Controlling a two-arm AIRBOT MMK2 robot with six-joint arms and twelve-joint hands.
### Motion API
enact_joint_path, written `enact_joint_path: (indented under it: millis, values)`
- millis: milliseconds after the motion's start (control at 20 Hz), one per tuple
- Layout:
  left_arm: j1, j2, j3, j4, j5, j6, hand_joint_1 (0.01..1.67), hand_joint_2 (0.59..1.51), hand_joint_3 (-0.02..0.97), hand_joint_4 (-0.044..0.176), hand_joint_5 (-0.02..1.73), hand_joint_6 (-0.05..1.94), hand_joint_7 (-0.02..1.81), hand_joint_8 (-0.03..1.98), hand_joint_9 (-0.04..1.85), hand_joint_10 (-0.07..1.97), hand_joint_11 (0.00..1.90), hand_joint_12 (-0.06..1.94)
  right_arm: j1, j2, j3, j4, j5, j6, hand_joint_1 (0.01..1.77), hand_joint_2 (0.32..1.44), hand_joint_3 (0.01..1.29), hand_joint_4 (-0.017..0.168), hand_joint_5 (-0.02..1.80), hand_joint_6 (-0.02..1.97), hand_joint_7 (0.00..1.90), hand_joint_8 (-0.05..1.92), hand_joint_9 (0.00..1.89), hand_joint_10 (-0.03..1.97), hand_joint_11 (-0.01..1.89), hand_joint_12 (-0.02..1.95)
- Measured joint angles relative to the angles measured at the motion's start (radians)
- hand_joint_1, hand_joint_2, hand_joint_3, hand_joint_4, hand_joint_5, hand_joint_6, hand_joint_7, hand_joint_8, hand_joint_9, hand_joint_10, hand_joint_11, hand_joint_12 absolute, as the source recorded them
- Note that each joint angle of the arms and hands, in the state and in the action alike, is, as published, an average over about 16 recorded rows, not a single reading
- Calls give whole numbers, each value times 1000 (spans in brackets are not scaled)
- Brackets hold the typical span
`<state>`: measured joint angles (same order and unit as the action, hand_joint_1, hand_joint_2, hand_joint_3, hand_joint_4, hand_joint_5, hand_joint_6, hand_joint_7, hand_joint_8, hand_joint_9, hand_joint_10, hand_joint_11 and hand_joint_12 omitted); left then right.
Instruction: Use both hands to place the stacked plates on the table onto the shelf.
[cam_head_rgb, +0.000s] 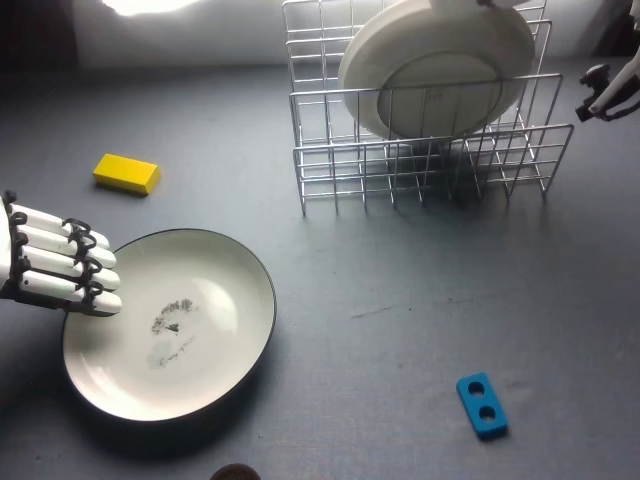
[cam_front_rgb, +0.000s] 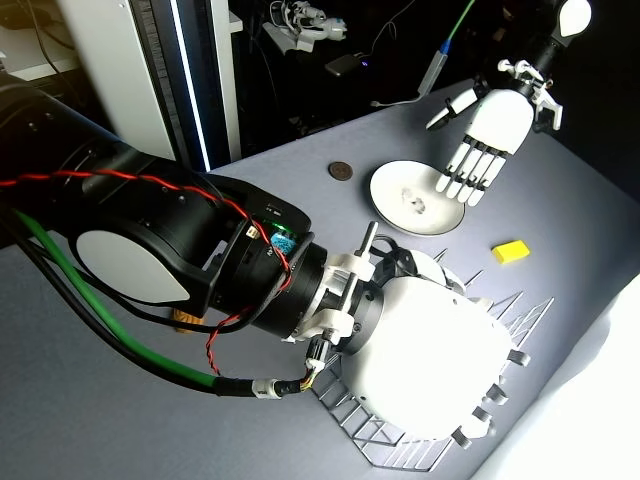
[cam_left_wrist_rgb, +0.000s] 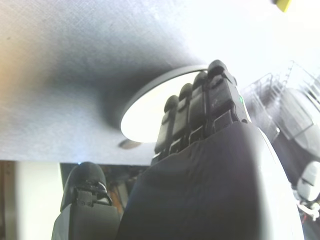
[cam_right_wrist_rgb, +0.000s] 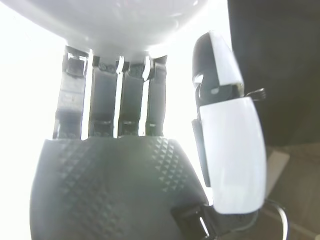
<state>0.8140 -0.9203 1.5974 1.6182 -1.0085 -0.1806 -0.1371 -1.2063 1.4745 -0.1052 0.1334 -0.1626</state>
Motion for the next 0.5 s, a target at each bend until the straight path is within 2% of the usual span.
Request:
enact_joint_path:
  millis: [250,500]
  values:
    - [9,-2,0,-2,1,-1,15,1105,21,2,19,3,13,8,-10,-22,14,9,26,9,-12,-36,10,2,909,1125,15,-3,724,38,827,12,812,21,352,1115]
    - [21,-5,0,-6,3,-10,15,1108,21,1,19,3,13,7,-17,-24,14,9,54,24,-50,-154,42,-22,920,1105,15,-3,503,36,574,12,564,21,200,972]
